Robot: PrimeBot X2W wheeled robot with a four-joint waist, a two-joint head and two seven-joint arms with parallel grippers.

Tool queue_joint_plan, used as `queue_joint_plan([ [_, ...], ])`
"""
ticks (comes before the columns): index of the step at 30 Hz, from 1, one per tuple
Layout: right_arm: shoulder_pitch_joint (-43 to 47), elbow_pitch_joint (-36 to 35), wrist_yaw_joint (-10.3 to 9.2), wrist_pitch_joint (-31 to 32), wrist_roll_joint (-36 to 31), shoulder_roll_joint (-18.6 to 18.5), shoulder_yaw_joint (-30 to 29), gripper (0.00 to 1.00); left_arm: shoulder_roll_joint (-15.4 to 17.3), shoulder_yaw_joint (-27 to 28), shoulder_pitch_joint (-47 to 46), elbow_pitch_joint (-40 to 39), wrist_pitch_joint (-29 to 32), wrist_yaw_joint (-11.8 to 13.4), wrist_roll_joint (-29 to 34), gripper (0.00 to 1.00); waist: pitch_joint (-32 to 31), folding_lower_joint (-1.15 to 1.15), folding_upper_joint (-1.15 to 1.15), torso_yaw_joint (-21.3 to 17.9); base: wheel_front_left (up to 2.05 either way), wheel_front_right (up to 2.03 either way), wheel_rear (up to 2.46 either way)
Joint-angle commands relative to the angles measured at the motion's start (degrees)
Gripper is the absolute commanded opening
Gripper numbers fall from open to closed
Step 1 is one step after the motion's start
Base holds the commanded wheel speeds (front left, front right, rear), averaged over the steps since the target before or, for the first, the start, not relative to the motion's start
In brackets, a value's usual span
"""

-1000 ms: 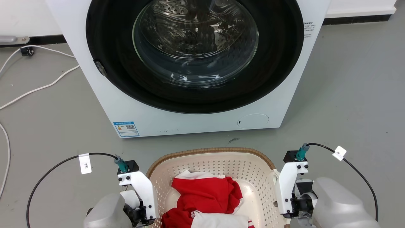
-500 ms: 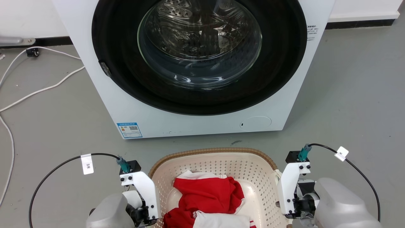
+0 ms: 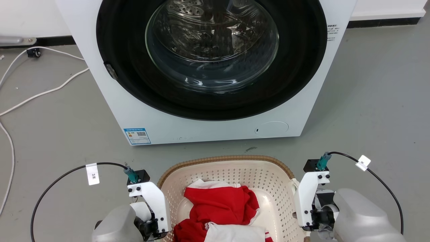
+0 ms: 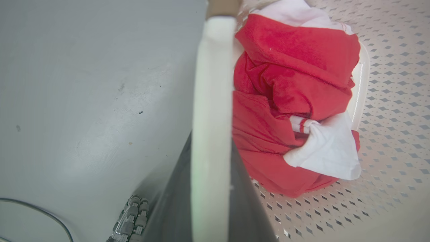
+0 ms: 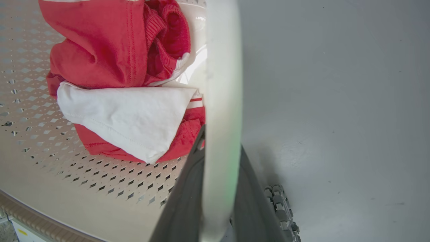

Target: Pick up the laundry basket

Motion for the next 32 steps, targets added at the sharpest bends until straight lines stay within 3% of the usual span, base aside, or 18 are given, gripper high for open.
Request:
queue_joint_plan([
  [1,-0.73,0.33,-0.02,-0.27,0.33,-0.52,0.22,0.0,0.69,-0.02,-0.6,-0.02,-0.4,0.16,-0.36,0.0,0.09,0.0,0.0,0.02,0.0,0.0,0.0],
  [32,-1.35,0.78,-0.02,-1.26,2.28,-0.54,1.8,0.0,0.83,-1.4,-1.59,-0.02,-1.82,-0.04,-1.56,0.0,0.85,0.0,0.0,0.0,0.0,0.0,0.0],
])
